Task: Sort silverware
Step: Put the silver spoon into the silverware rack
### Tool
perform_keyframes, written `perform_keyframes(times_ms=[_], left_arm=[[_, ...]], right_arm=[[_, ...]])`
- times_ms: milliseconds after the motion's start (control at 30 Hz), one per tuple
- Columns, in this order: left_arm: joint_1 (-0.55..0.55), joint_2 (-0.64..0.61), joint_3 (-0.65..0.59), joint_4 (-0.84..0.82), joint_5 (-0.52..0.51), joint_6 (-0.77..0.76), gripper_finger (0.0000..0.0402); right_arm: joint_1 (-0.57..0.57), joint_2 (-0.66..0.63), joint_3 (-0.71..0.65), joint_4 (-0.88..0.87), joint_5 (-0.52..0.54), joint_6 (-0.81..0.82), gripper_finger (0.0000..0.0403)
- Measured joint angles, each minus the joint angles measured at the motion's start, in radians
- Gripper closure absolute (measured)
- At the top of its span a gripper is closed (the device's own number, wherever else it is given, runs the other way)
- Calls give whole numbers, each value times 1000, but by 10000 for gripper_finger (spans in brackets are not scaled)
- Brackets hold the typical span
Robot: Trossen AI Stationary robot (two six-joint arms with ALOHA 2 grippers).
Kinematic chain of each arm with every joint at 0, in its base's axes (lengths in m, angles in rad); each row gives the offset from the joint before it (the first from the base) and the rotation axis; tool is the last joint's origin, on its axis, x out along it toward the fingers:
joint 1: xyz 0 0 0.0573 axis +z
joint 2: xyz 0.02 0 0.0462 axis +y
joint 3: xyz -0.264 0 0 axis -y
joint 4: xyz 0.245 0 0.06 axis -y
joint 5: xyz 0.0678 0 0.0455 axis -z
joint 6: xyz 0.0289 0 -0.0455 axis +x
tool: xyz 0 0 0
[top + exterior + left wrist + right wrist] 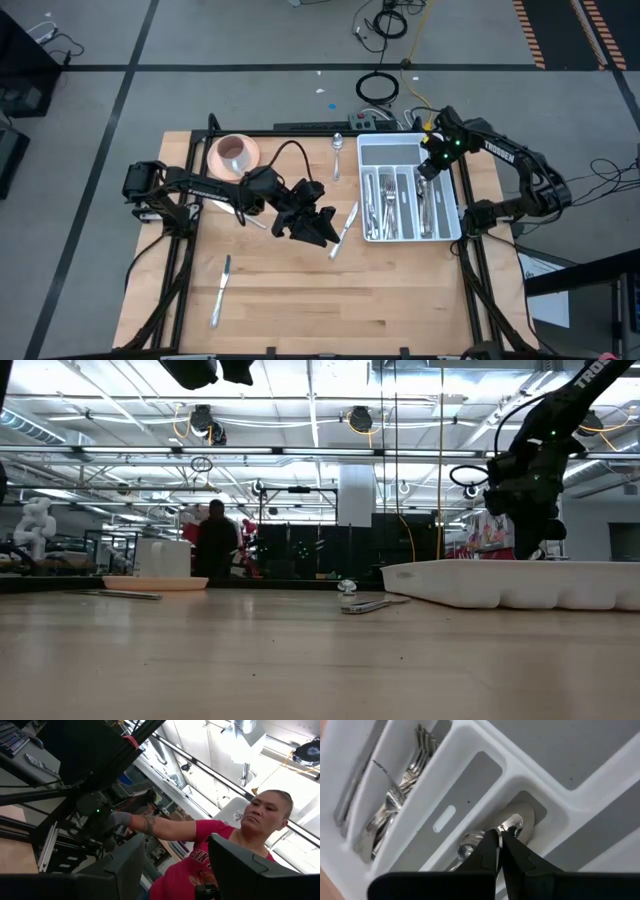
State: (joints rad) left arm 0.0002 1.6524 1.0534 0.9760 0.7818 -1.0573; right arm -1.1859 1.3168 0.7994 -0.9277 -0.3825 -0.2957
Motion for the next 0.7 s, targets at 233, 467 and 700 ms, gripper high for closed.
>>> perform_keyframes(times_ms=[233,467,700], left_arm=[[0,0,0,0,0,0,182],[0,0,0,0,0,0,182],[0,0,0,0,0,0,182]], right_arm=[[60,43,0,7,85,42,403],[82,52,0,12,112,53,401],[81,52,0,23,127,49,375]])
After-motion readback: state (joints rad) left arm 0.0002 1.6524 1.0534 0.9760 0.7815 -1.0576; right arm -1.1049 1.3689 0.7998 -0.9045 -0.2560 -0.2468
